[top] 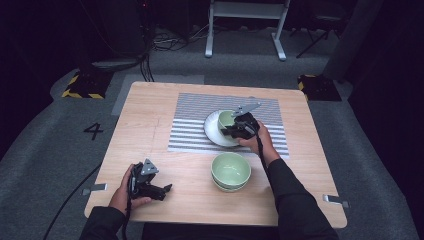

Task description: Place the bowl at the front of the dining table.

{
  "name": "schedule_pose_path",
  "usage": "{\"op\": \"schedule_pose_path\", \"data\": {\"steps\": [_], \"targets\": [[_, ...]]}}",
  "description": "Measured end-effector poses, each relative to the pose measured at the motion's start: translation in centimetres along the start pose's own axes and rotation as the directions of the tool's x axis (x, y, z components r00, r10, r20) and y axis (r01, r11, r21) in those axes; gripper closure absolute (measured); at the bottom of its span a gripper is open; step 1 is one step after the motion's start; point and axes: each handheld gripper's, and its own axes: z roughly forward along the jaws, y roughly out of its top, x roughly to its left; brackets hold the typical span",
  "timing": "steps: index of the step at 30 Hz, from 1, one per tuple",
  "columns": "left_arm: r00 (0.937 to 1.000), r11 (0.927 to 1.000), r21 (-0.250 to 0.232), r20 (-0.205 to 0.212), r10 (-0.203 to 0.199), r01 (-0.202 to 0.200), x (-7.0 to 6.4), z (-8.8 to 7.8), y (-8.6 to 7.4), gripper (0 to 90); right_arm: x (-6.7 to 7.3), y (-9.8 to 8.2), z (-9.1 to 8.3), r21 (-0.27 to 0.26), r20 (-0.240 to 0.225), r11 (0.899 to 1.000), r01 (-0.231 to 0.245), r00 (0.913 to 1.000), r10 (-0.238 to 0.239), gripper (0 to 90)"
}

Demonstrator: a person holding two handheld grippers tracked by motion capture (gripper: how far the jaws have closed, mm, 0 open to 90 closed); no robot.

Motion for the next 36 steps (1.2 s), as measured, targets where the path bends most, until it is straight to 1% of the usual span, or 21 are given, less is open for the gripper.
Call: {"op": "schedule_pose_path", "data": {"steps": [4,7,11,15,21,23,25,30,36], "targets": [[1.0000,1.0000,0.000,0.000,0.000,0.000,0.0,0.0,0.0,0.4,0.0,0.0,0.4,0.010,0.001,1.000,0.002,1.0000,-0.002,83.5],[1.0000,1.0000,0.000,0.000,0.000,0.000,0.0,0.0,0.0,0.4,0.1,0.1,0.6,0.021,0.012,1.000,0.015,0.9998,-0.015,83.5],[1.0000,1.0000,0.000,0.000,0.000,0.000,0.0,0.0,0.0,0.4,0.1,0.1,0.8,0.026,0.014,0.999,0.023,0.9996,-0.024,83.4],[1.0000,1.0000,0.000,0.000,0.000,0.000,0.0,0.0,0.0,0.4,0.1,0.1,1.3,0.042,0.039,0.998,0.047,0.9981,-0.048,83.6],[1.0000,1.0000,0.000,0.000,0.000,0.000,0.0,0.0,0.0,0.4,0.1,0.2,1.6,0.051,0.043,0.997,0.060,0.9971,-0.062,83.7],[1.0000,1.0000,0.000,0.000,0.000,0.000,0.0,0.0,0.0,0.4,0.0,0.1,1.7,0.058,0.052,0.996,0.073,0.9958,-0.076,83.9],[1.0000,1.0000,0.000,0.000,0.000,0.000,0.0,0.0,0.0,0.4,-0.2,0.0,1.8,0.056,0.050,0.996,0.069,0.9962,-0.072,84.0],[1.0000,1.0000,0.000,0.000,0.000,0.000,0.0,0.0,0.0,0.4,-0.3,0.0,2.0,0.061,0.056,0.995,0.083,0.9947,-0.086,84.1],[1.0000,1.0000,0.000,0.000,0.000,0.000,0.0,0.0,0.0,0.4,-0.2,0.0,2.2,0.065,0.064,0.994,0.085,0.9940,-0.089,84.0]]}}
